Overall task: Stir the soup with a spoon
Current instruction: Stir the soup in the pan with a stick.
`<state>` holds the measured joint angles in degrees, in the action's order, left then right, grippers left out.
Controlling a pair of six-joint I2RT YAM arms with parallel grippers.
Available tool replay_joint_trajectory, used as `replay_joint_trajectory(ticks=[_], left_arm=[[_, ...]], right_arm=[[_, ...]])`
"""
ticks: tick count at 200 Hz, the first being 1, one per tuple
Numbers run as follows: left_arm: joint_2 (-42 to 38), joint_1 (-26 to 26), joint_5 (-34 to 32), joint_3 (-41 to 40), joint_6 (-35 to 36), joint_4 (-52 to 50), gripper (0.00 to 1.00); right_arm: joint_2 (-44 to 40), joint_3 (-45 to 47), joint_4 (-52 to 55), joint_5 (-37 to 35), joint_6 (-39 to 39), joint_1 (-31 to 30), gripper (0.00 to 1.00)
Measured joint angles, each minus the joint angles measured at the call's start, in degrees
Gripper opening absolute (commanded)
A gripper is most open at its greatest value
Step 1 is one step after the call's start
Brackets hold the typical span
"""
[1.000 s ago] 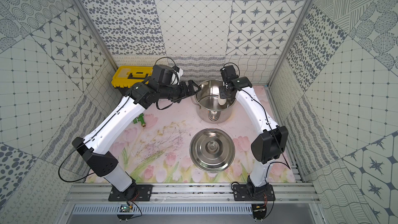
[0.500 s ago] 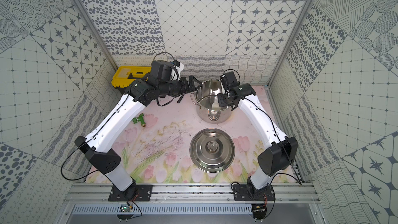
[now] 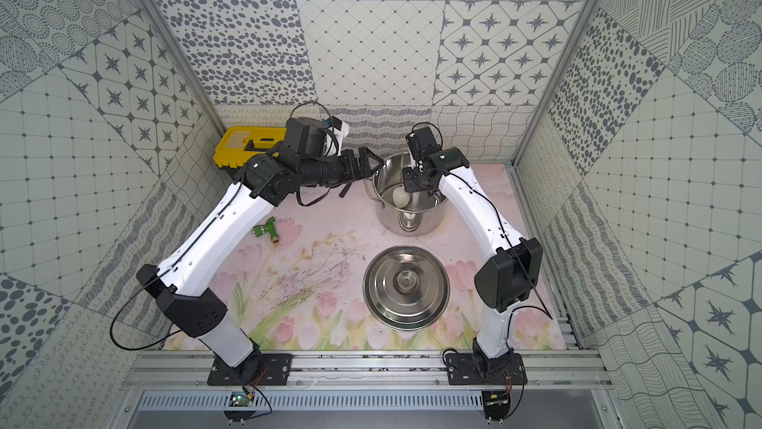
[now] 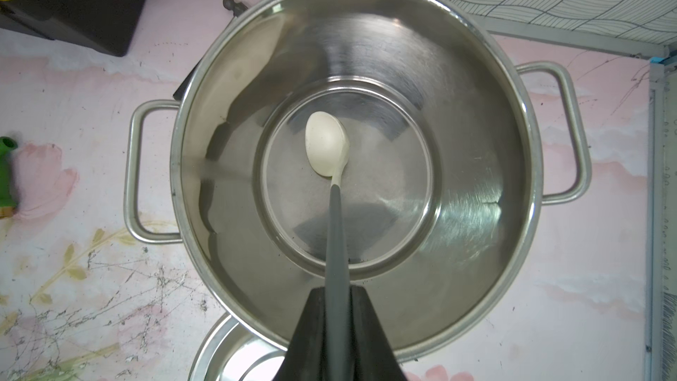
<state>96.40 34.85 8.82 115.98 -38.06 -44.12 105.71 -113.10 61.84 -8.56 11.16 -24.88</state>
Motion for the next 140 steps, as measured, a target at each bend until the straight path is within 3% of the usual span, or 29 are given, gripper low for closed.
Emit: replay_joint_trajectory(ticks=[75,140], left_arm=[[-2.36,0.0,-0.24,-4.42,-1.62,0.15,1.0],[-1.18,0.0,0.02,-3.61,-2.05,0.28,1.0]], right_arm=[[-0.52,0.24,-0.42,-1.31,-1.07,5.64,0.0],[-11.5,10.82,-0.17,-0.61,-1.66,5.97,0.0]])
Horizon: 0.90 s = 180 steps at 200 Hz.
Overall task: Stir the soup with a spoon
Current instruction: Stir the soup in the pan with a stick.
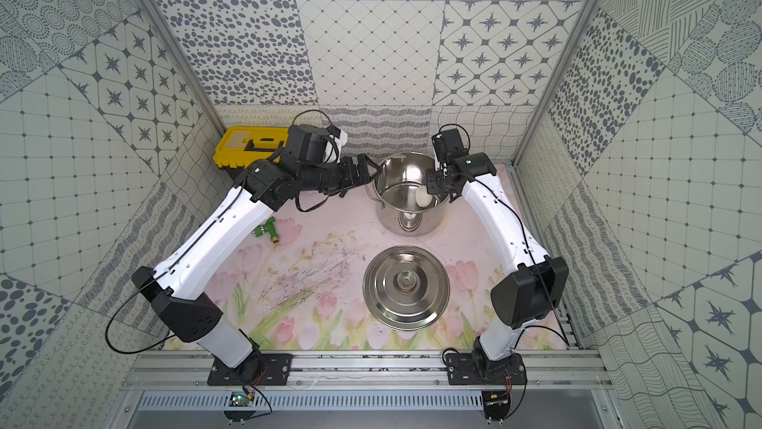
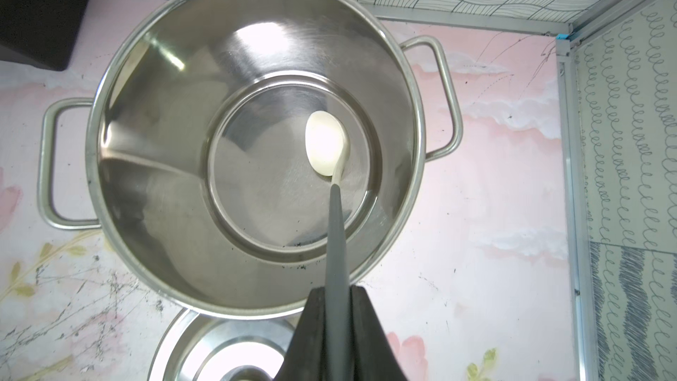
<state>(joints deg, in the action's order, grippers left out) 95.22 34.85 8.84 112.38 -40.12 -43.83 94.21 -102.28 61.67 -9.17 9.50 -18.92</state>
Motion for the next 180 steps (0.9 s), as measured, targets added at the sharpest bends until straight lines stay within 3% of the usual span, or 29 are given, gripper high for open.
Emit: replay_joint_trajectory(ticks=[78,180], left_arm=[[-0.5,0.02,-0.48,-2.47,0.48,1.64,1.0],[-7.52,-0.02,-2.99,-18.21,3.52,8.13,1.0]], right_arm=[[-3.61,4.2,0.63,3.45,3.67,-5.55,0.0],[11.02,-11.23,-0.2,3.06,5.09,-6.38,0.0]])
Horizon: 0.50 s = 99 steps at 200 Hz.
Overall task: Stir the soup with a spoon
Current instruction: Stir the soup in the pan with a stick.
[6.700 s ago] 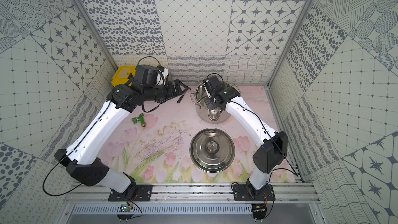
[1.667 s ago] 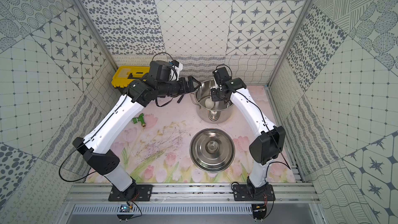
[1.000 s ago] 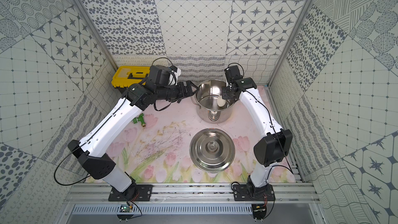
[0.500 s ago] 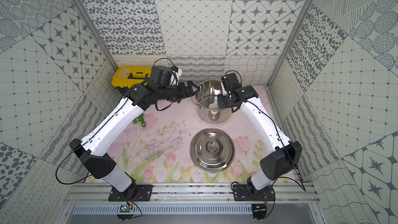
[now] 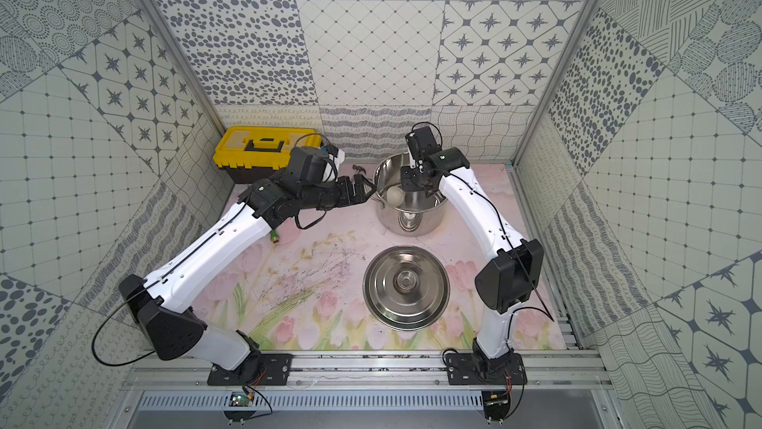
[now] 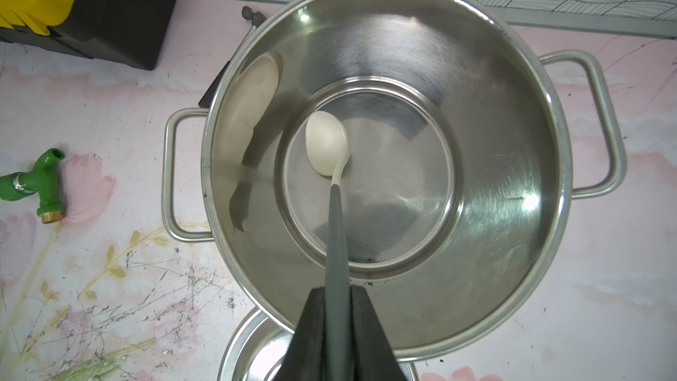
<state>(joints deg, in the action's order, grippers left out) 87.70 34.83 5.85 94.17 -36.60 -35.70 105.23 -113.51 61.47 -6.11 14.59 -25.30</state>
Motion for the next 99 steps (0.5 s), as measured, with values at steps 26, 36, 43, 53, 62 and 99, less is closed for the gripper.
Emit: replay_joint_trajectory(ticks=[26,36,43,53,62,99], left_arm=[[-0.94,-0.28,-0.17,-1.66,0.76,2.08,1.0],[-1.29,-0.46,-0.24,-2.45,0.81,2.82,1.0],[-1.53,-0.57,-0.35,-3.1,0.81,3.41,1.0],[-1.95,-0.87,-0.46,-4.17,0.79,4.52,1.0],[-2.32,-1.18,-0.44,-5.25,0.74,5.6,0.99],[-3.23,-3.23,0.46,-8.57,0.26,9.42,1.0]], right_arm=[[1.6,-2.19,-0.17,-0.2,-0.22,1.01,0.0],[1.64,-2.25,-0.2,-0.46,-0.42,1.68,0.0],[1.62,-2.25,-0.2,-0.66,-0.59,2.32,0.0],[1.62,-2.27,-0.2,-0.87,-1.01,3.26,0.0],[1.62,-2.25,-0.2,-1.09,-1.33,4.13,0.0],[-0.44,0.68,-0.68,-1.97,-2.6,6.84,0.0]])
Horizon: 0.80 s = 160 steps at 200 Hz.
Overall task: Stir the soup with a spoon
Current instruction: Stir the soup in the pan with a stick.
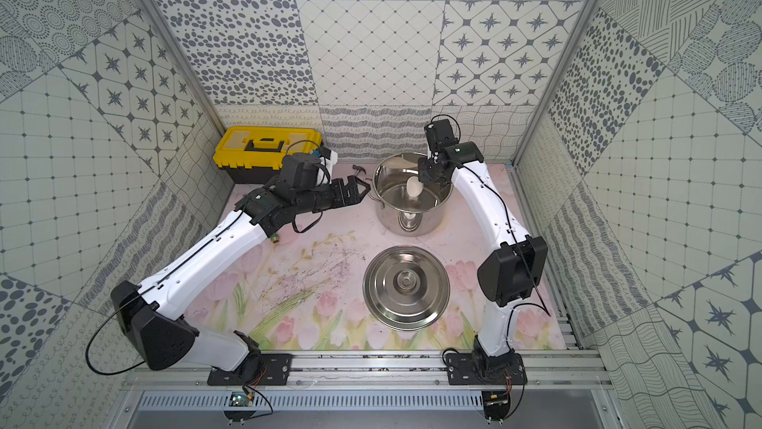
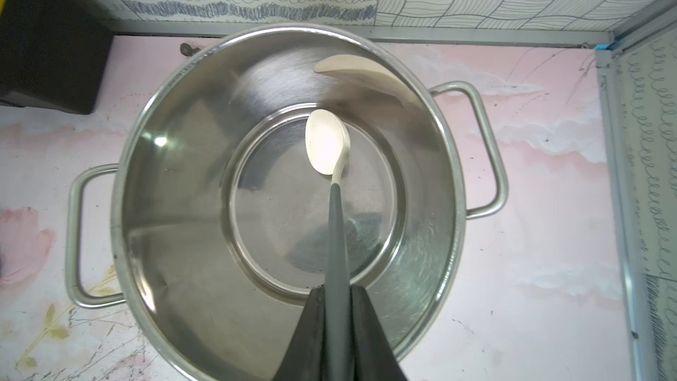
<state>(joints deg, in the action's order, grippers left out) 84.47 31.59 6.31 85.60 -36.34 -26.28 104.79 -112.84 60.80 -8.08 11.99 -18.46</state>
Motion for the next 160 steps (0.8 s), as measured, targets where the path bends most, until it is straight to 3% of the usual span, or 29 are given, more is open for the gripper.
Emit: replay_joint_trajectory(ticks=[90,147,160], left_arm=[[-0.55,-1.38,2.1,-1.62,0.09,8.46,1.0],[0.22,-3.39,3.06,-1.68,-2.78,11.72,1.0],[0.26,-3.72,3.43,-1.97,-3.21,12.24,0.94]], right_arm=[[-13.4,15.32,0.24,2.45,0.72,-0.37,0.0],[-11.5,13.99,-0.66,4.02,3.1,-5.46,0.0],[-9.55,12.22,-0.79,4.02,3.37,-6.49,0.0]])
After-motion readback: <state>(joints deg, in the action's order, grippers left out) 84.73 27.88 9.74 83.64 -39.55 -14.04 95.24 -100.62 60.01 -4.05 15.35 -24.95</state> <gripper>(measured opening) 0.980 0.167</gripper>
